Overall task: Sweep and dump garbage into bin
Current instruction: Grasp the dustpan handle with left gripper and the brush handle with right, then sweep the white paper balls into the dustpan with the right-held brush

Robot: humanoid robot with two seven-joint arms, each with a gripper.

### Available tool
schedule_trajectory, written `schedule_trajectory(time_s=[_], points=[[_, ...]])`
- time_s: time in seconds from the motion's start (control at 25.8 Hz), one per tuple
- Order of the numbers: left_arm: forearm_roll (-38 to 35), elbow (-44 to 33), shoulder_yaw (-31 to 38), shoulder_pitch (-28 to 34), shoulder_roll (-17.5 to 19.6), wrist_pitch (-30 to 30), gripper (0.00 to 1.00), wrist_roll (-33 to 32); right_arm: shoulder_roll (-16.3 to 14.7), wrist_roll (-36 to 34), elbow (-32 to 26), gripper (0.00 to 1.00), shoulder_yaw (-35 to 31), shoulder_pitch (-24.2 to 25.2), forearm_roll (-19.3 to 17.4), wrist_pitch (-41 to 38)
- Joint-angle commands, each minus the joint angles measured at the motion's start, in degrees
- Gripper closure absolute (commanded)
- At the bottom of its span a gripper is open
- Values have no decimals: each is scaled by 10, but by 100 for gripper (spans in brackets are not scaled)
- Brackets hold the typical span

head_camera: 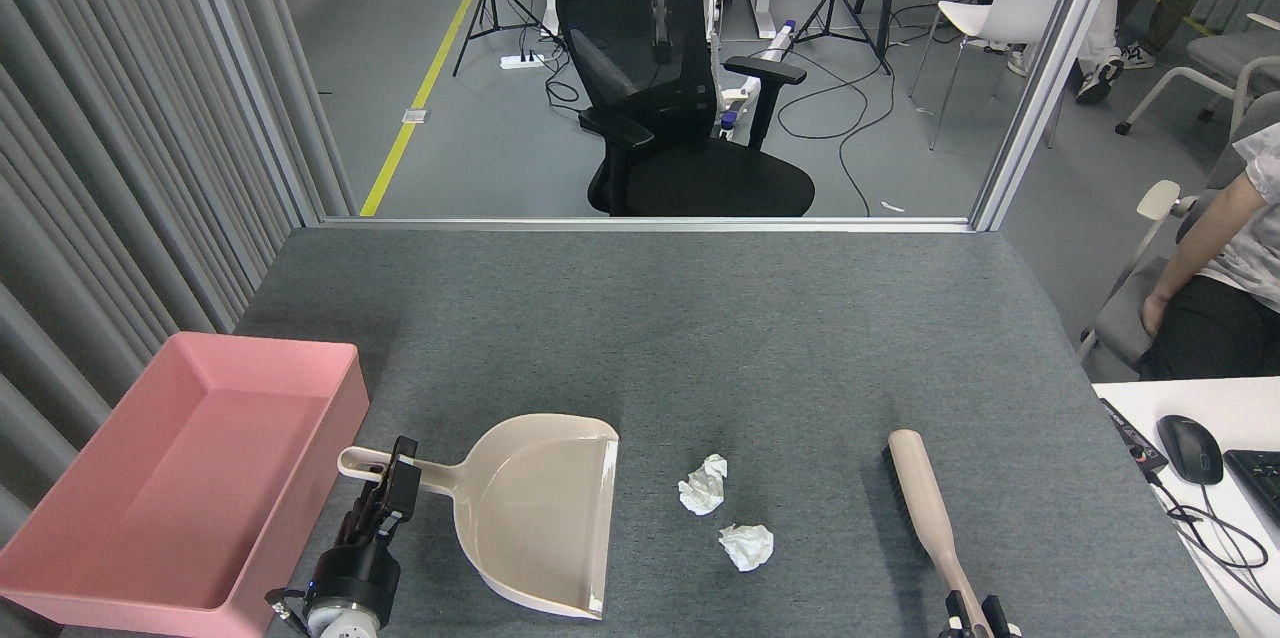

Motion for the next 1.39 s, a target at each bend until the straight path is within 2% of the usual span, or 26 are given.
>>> schedule_trajectory(time_s=[0.0, 0.15, 0.23, 0.35, 0.5, 0.62, 0.89, 1.35], points=[[-4, 0, 0, 1, -1, 0, 36, 1, -2, 0, -1, 75, 5, 4, 3, -3], [-4, 0, 0, 1, -1, -1, 39, 0, -4, -1, -1, 93, 18, 6, 4, -4], [-4, 0, -1, 1, -2, -2, 43, 1, -4, -1, -1, 100, 19, 11, 4, -6], [-5, 0, -1, 1, -1, -5, 50, 1, -5, -5, -1, 100, 19, 14, 4, -8], [-12, -1, 0, 2, -1, -27, 70, 2, -6, -10, -1, 100, 20, 15, 4, -9], [-21, -2, 0, 2, -1, -30, 79, 6, -5, -10, -1, 100, 20, 14, 4, -9], [-23, -2, 0, 2, -1, -35, 79, 9, -5, -11, -2, 100, 29, 14, 5, -9], [-23, -4, 0, 3, 0, -36, 80, 9, 2, -10, -18, 100, 114, 43, 12, -3]])
